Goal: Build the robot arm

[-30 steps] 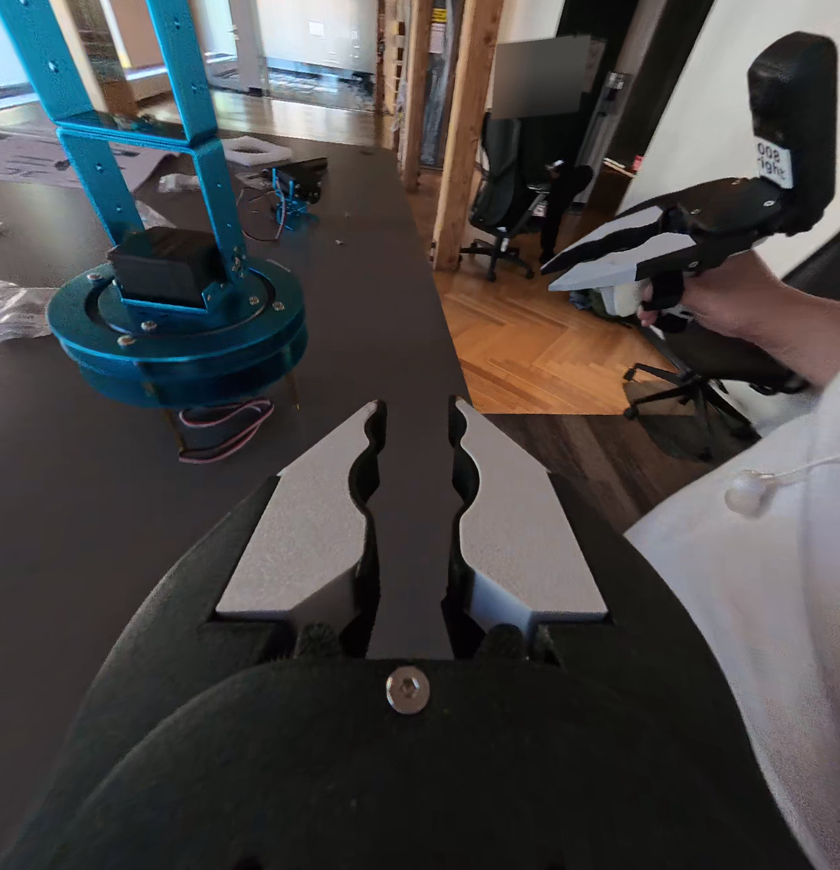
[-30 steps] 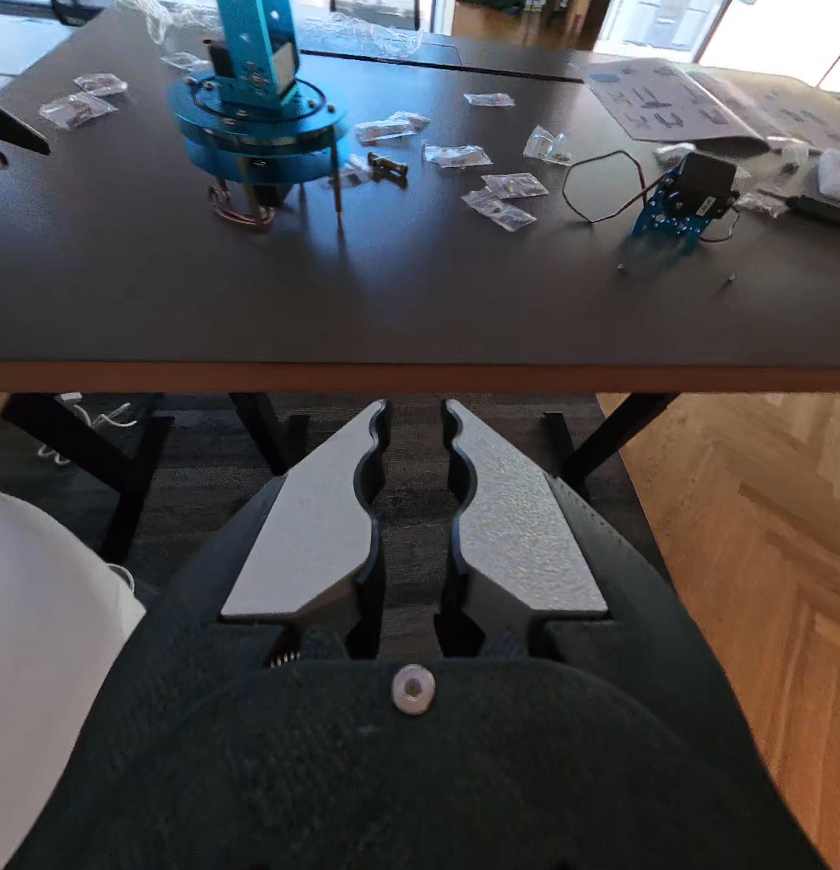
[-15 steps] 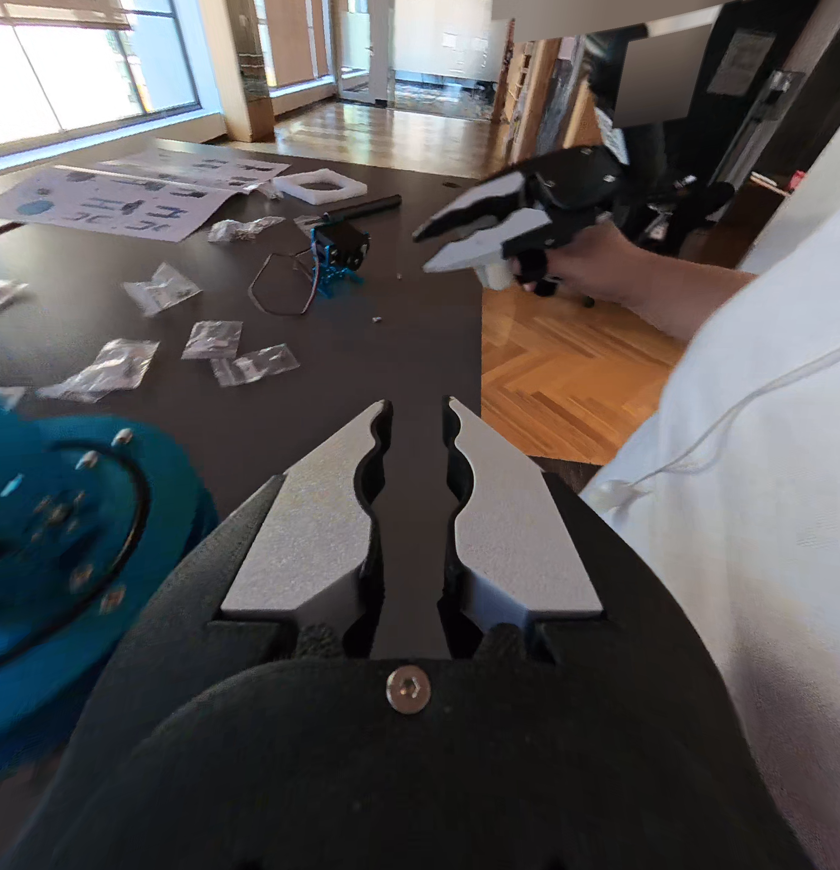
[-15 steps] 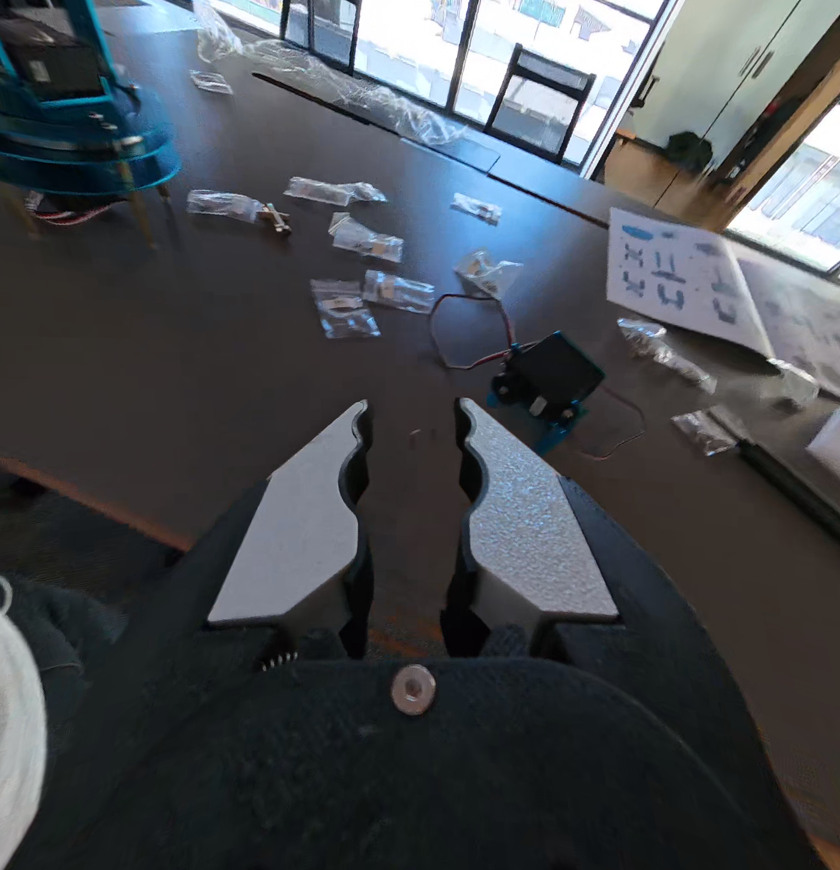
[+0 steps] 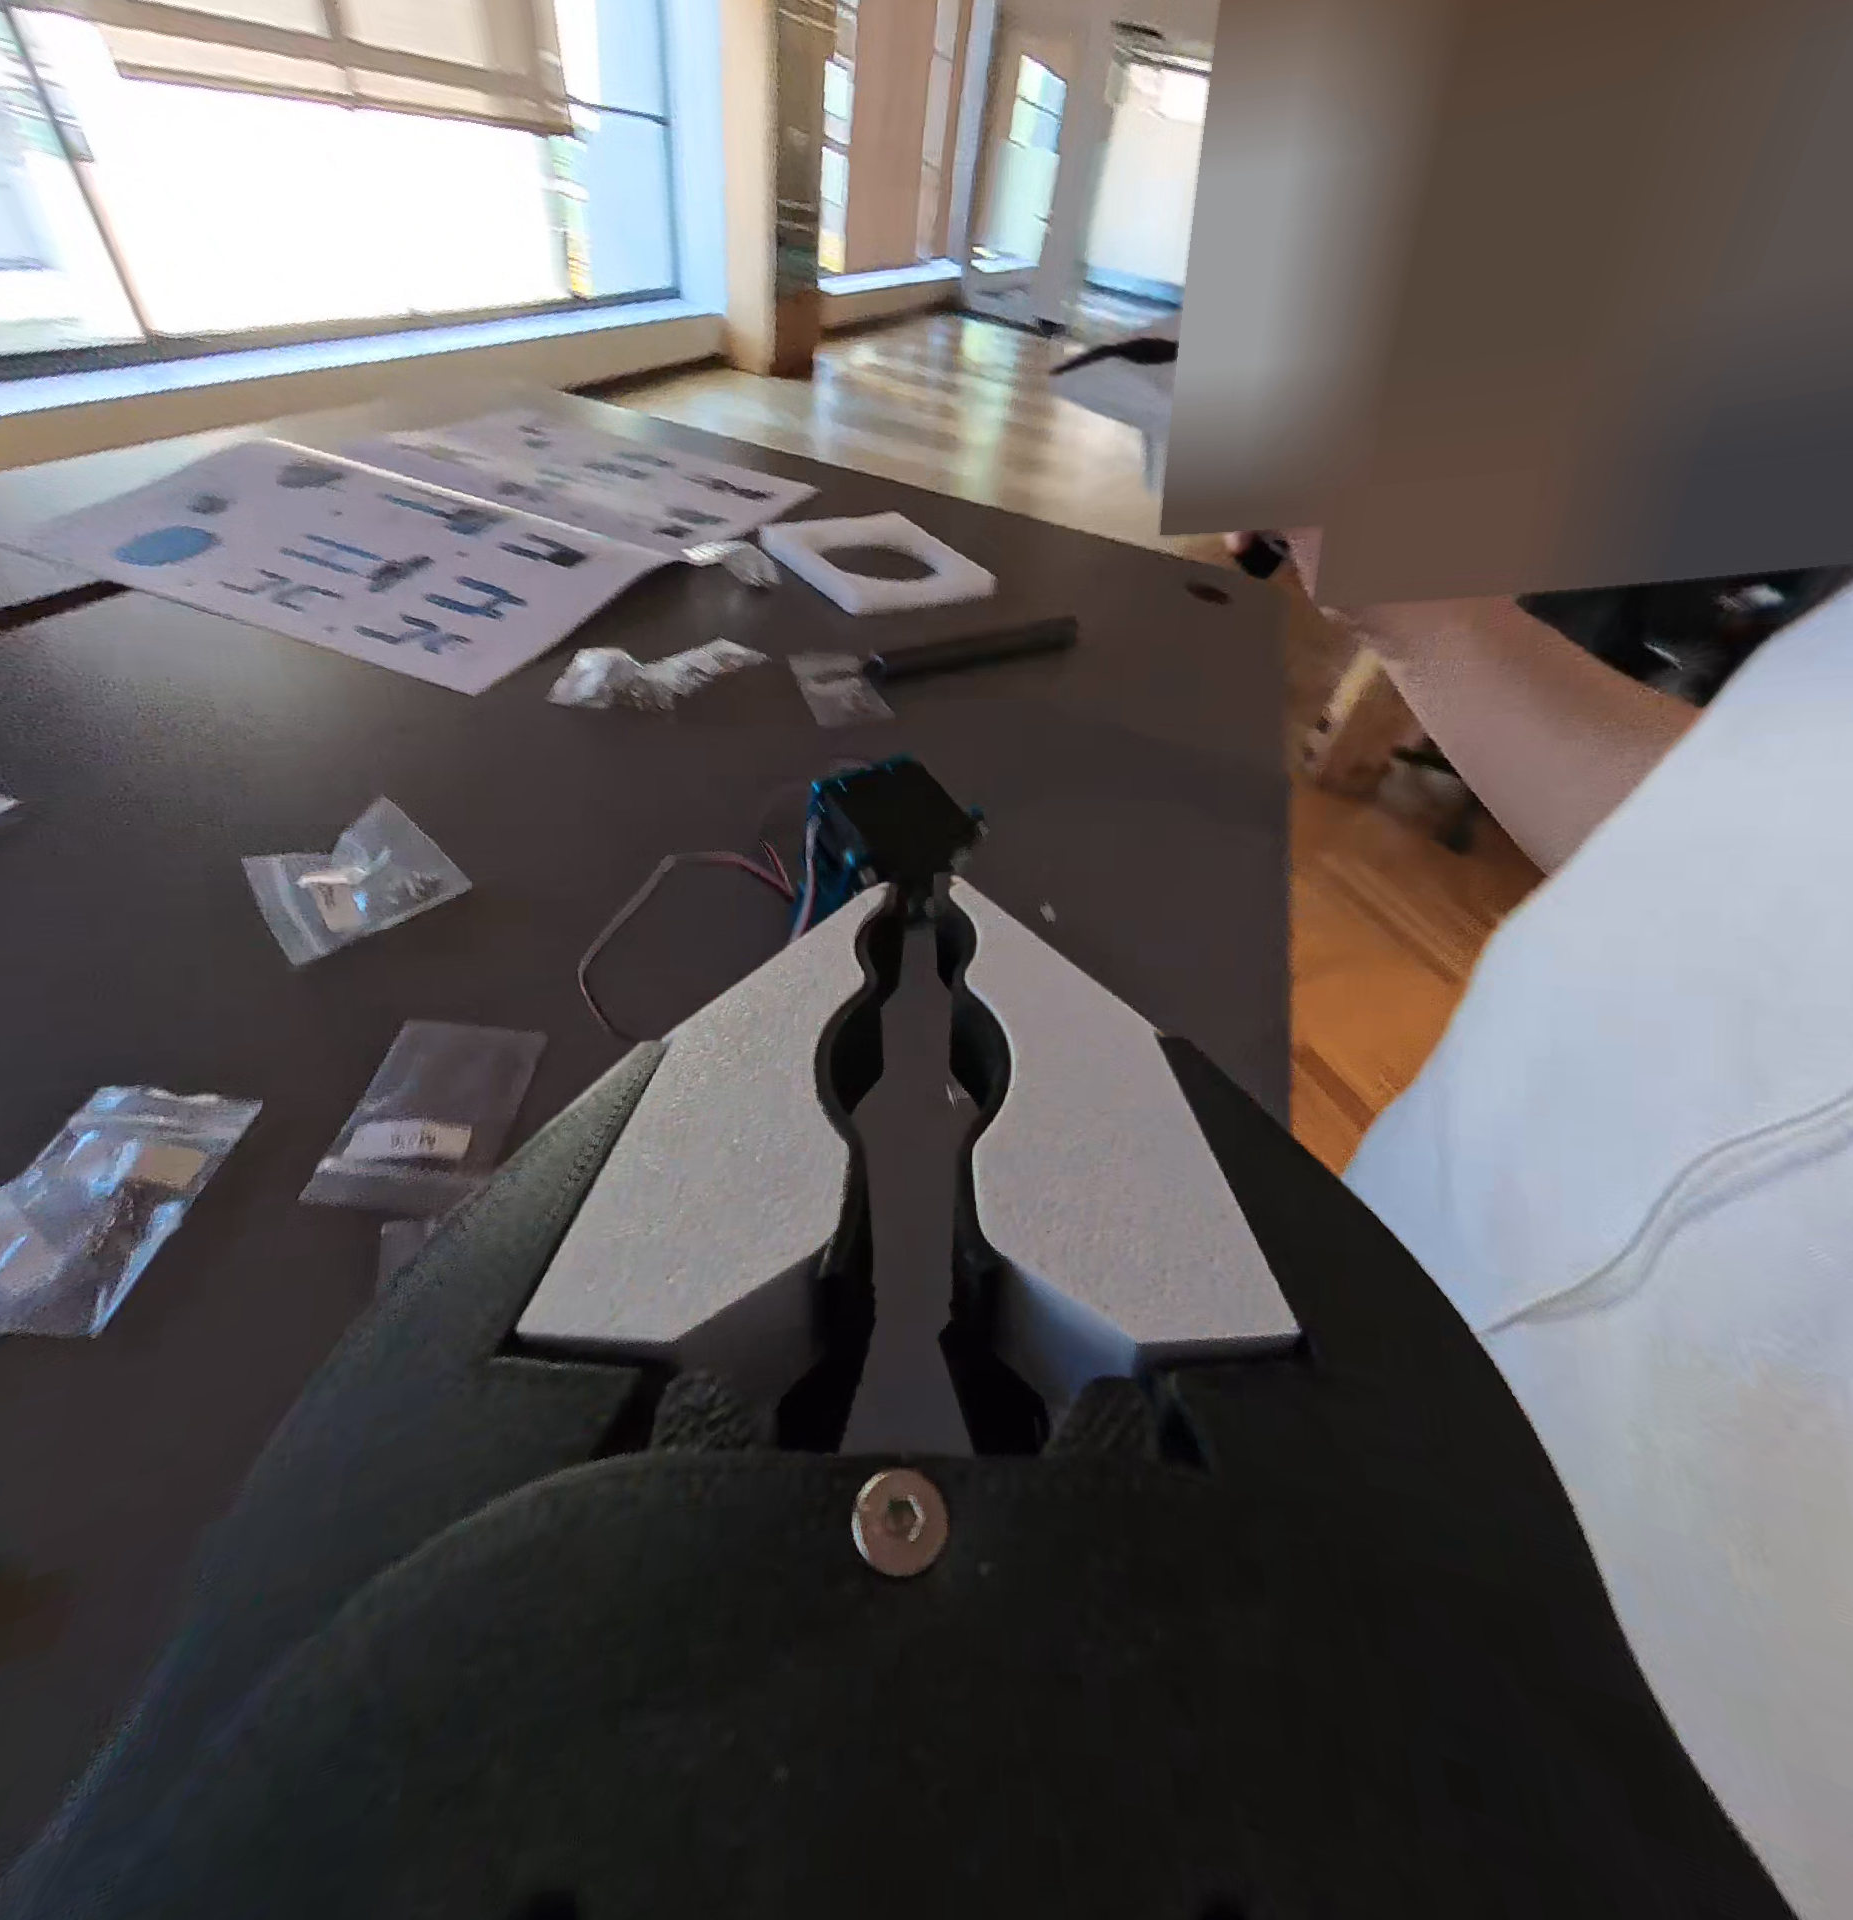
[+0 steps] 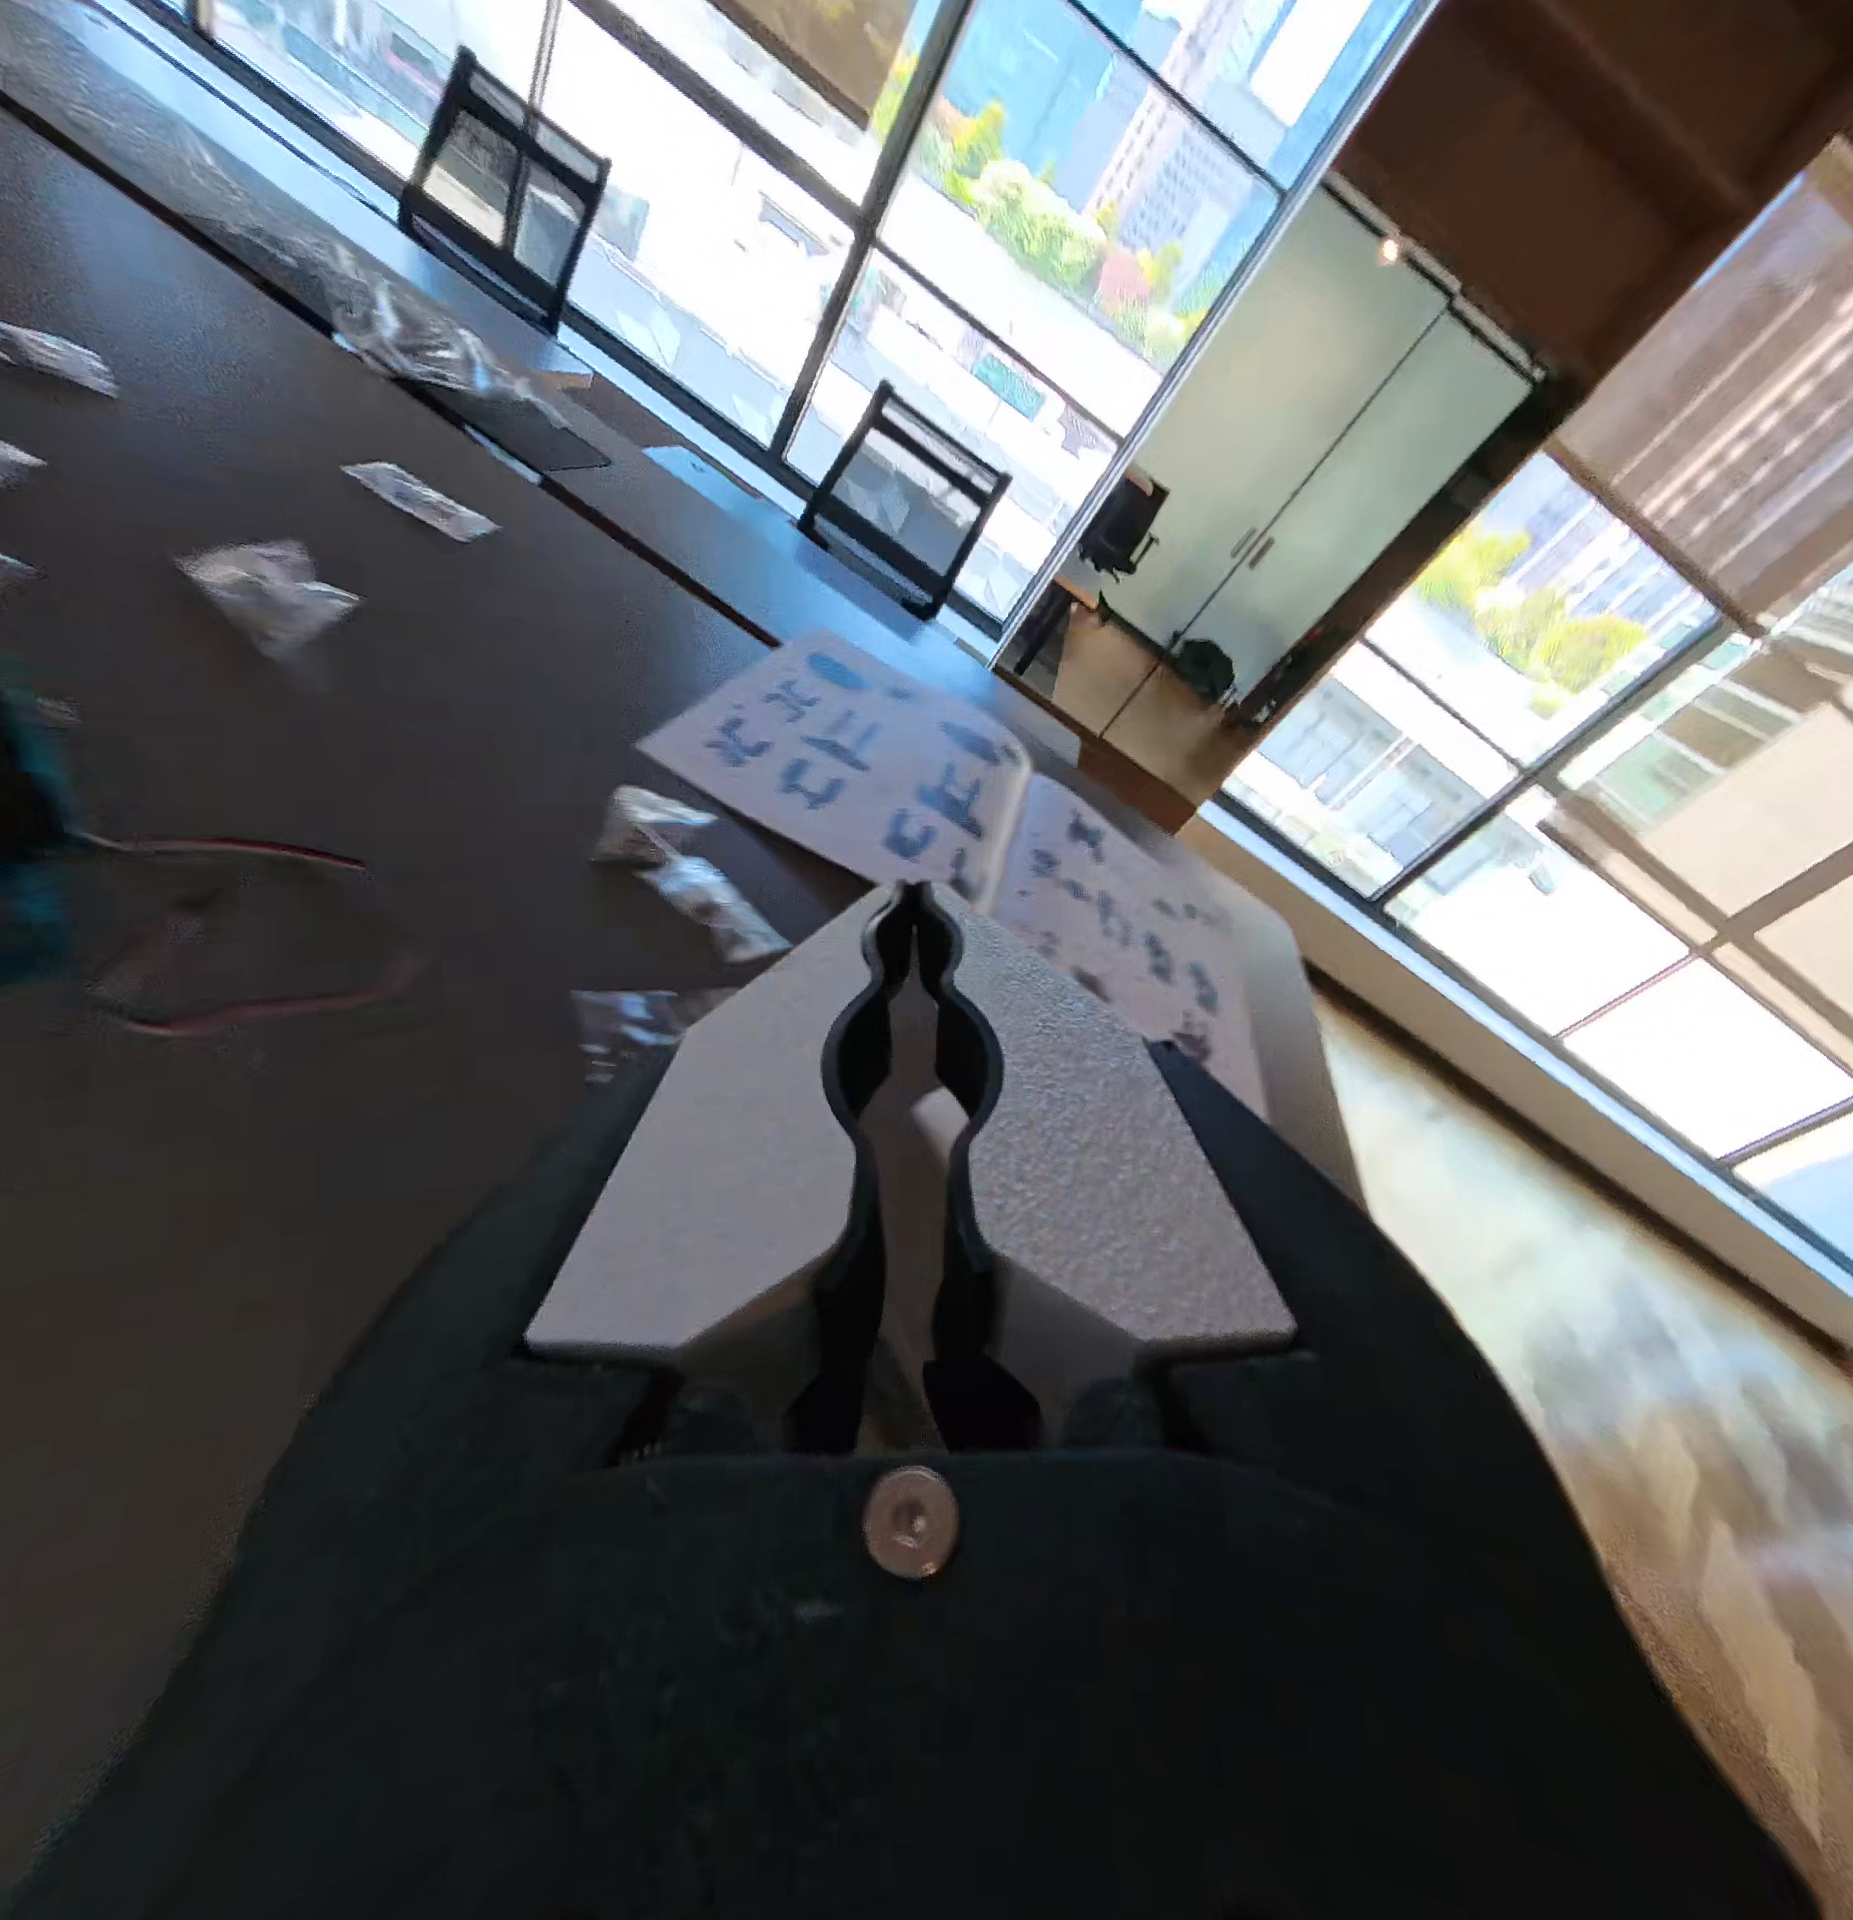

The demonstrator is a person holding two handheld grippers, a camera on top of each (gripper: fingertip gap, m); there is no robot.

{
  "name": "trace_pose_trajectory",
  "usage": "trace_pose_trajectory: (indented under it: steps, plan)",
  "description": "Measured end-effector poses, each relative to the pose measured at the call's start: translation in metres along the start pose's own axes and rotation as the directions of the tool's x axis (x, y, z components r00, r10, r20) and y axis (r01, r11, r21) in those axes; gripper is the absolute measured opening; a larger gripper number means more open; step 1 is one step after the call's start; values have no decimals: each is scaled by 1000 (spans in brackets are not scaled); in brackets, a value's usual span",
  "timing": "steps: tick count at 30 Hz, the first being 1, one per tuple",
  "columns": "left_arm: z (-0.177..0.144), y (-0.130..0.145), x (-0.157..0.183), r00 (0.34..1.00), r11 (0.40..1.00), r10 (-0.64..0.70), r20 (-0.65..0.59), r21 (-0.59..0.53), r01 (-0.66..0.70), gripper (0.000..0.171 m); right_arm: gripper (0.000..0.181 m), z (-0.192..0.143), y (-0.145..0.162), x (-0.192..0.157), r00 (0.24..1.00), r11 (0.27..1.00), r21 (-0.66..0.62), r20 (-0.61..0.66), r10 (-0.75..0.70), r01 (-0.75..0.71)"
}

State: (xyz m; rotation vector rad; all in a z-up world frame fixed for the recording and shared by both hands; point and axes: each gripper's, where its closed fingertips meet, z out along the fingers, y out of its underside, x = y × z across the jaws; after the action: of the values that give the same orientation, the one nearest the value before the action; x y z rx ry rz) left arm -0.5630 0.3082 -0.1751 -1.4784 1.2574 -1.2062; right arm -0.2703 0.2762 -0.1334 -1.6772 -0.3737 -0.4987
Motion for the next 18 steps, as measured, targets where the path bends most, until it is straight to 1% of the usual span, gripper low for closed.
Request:
trace_pose_trajectory:
  steps: [1, 3, 4, 6, 8, 9, 10, 12, 14, 15, 17, 18]
  plan:
    - [14, -5, -2, 998, 1000, -14, 62, 20, 13, 4, 0, 5, 13, 27, 1000, 1000, 17, 16, -4, 4]
    - [42, -18, -3, 980, 997, -44, 197, 75, 29, 5, 0, 20, 47, 76, 997, 999, 6, 73, 37, -37]
    - [54, -25, -1, 965, 993, -59, 256, 113, 30, 5, 0, 29, 64, 97, 992, 997, -2, 105, 71, -71]
    - [79, -38, 4, 933, 986, -93, 347, 164, 38, 5, 2, 46, 97, 129, 966, 984, -66, 188, 177, -168]
    - [103, -45, 13, 921, 987, -114, 373, 148, 62, 8, 6, 57, 120, 148, 925, 958, -109, 251, 285, -266]
    - [111, -46, 14, 908, 992, -101, 407, 116, 58, 8, 5, 63, 128, 156, 907, 946, -97, 269, 324, -309]
    - [115, -45, 11, 879, 996, -78, 470, 77, 47, 11, 5, 70, 135, 162, 892, 935, -78, 281, 354, -347]
    - [111, -44, 2, 792, 1000, -26, 610, 25, 14, 14, 8, 89, 152, 168, 872, 916, -76, 284, 399, -394]
    - [99, -39, -4, 689, 1000, -6, 724, 8, 1, 14, 13, 112, 166, 178, 882, 913, -74, 238, 407, -401]
    - [91, -35, -7, 633, 1000, -12, 774, 11, 5, 15, 17, 121, 170, 183, 880, 903, -75, 203, 428, -422]
    - [71, -25, -13, 521, 999, -39, 853, 34, 20, 17, 19, 131, 169, 184, 864, 884, -36, 201, 462, -465]
    - [59, -19, -17, 459, 999, -53, 887, 45, 29, 18, 20, 133, 170, 182, 872, 889, -4, 191, 450, -458]
